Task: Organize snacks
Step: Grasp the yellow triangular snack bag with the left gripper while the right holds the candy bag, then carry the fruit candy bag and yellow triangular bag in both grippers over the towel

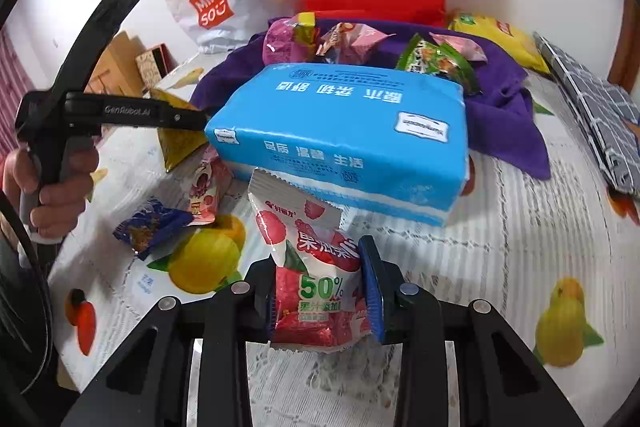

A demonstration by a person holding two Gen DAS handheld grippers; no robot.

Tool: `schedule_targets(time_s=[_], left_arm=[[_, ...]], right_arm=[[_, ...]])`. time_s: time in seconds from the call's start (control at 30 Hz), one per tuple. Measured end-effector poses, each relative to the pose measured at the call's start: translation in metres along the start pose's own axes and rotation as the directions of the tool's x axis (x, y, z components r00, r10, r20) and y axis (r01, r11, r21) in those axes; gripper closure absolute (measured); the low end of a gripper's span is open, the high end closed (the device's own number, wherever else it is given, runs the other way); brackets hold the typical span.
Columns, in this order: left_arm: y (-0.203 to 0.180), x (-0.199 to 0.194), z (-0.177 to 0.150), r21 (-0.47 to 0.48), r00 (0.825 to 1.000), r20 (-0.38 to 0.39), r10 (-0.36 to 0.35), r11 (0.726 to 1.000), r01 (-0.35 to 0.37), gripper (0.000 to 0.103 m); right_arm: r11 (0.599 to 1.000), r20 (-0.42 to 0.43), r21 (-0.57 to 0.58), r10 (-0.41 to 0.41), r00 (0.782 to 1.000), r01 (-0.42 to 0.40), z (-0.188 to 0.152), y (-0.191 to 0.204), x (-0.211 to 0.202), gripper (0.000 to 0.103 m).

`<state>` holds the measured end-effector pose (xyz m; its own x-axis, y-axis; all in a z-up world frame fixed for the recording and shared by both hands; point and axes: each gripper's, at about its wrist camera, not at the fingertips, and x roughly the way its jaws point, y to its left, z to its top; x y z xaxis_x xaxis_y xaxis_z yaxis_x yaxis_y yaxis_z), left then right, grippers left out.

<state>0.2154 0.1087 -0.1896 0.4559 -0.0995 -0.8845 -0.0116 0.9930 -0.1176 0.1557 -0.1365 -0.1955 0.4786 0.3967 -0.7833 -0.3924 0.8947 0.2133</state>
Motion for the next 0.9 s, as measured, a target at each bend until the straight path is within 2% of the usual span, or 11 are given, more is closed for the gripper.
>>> schedule_targets(time_s=[0.3, 0.57, 0.9], left_arm=[[-0.004, -0.034, -0.019, 0.008, 0.999, 0.045, -0.019, 1.0, 0.018, 0.046], [-0.009, -0.06, -0.032, 0.006, 0.995, 0.078, -0.055, 0.998, 0.054, 0.049], [-0.026, -0.091, -0.044, 0.028, 0.988, 0.115, -0.103, 0.995, 0.1, 0.049]], right_arm=[[0.996, 0.033, 0.082, -0.026, 0.999, 0.023, -0.007, -0.01, -0.027, 0.069], [0.989, 0.045, 0.124, -0.081, 0.996, 0.075, -0.008, -0.015, -0.047, 0.069], [0.984, 0.082, 0.137, -0.129, 0.988, 0.117, -0.009, -0.018, -0.075, 0.069]])
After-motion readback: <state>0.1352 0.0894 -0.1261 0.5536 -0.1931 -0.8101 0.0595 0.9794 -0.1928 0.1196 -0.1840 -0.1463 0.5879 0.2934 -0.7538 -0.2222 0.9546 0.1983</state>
